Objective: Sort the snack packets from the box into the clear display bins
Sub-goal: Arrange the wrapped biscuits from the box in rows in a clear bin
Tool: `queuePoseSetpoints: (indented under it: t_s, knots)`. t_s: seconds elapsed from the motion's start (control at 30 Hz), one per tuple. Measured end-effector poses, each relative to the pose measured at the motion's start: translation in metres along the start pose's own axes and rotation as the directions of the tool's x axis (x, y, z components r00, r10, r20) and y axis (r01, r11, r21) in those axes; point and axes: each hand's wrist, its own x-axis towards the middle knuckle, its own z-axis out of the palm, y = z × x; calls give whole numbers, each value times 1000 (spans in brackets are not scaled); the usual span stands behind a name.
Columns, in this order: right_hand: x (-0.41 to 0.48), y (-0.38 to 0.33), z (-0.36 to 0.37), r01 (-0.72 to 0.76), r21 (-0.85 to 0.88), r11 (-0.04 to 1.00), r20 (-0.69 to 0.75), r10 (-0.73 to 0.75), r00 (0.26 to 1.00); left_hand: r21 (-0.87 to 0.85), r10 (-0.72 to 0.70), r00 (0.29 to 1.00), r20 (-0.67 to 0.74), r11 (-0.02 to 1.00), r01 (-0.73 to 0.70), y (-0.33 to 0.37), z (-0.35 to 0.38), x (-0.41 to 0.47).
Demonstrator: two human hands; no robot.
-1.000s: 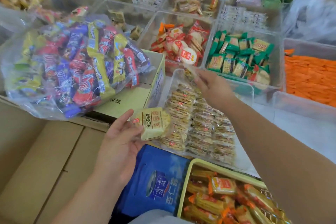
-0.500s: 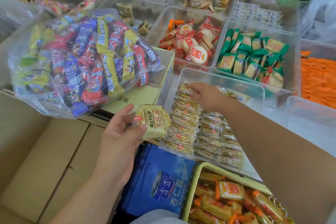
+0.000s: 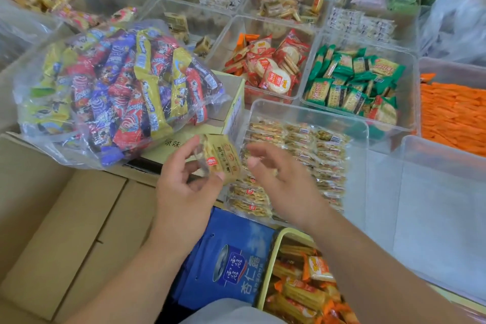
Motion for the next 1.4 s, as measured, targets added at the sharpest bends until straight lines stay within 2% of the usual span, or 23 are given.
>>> queuePoseSetpoints:
  t_s: [0.07, 0.13, 0.17, 0.23, 0.27, 0.3, 0.4, 0.5, 0.57, 0.63, 0.73, 0.87, 0.93, 1.03, 1.27, 1.4]
  knots:
    - [-23, -1, 12, -25, 115, 993, 23, 23, 999, 89, 54, 992, 111, 994, -64, 0, 10, -6]
    - [-37, -2, 18, -57, 243, 968, 25, 52, 998, 196, 141, 961, 237, 962, -190, 0, 21, -12]
    - [-40, -2, 18, -80, 366, 927, 39, 70, 997, 213, 171, 938, 300, 947, -241, -1, 27, -15]
    - [-41, 1, 13, -146, 623, 768, 90, 116, 989, 153, 157, 900, 406, 959, -237, -1, 35, -19]
    - [-40, 4, 9, -170, 691, 702, 99, 141, 985, 127, 147, 884, 444, 966, -224, -2, 36, -20]
    - [-39, 6, 5, -178, 707, 685, 84, 169, 982, 124, 141, 877, 459, 968, -220, -2, 37, -20]
    - [-33, 16, -7, -167, 619, 768, -47, 248, 968, 234, 139, 920, 367, 943, -236, -9, 32, -16]
    - [-13, 20, -30, -152, 465, 872, -188, 265, 946, 479, 37, 979, 202, 868, -132, -27, 25, -5]
    - [9, 20, -50, -146, 266, 953, -287, 223, 932, 618, -101, 981, 165, 786, -23, -43, 22, -1]
    - [40, 20, -68, -154, -39, 987, -327, 133, 936, 652, -233, 958, 167, 755, 70, -59, 21, -1]
    - [88, 25, -74, -176, -367, 913, -249, 86, 965, 582, -377, 907, 187, 787, 207, -79, 20, -2]
    - [131, 33, -56, -168, -595, 786, -16, 197, 980, 487, -462, 859, 219, 815, 314, -94, 17, 3]
    - [143, 36, -44, -163, -604, 780, 65, 252, 966, 498, -455, 867, 205, 811, 307, -97, 14, 5]
    - [152, 43, -30, -245, -444, 862, 68, 305, 950, 487, -448, 872, 198, 817, 310, -99, 12, 8]
    - [155, 64, -29, -227, -362, 904, 44, 261, 964, 338, -506, 830, 236, 843, 418, -97, 13, 9]
    - [153, 75, -35, -199, -344, 918, 81, 240, 967, 332, -513, 825, 238, 841, 428, -97, 13, 9]
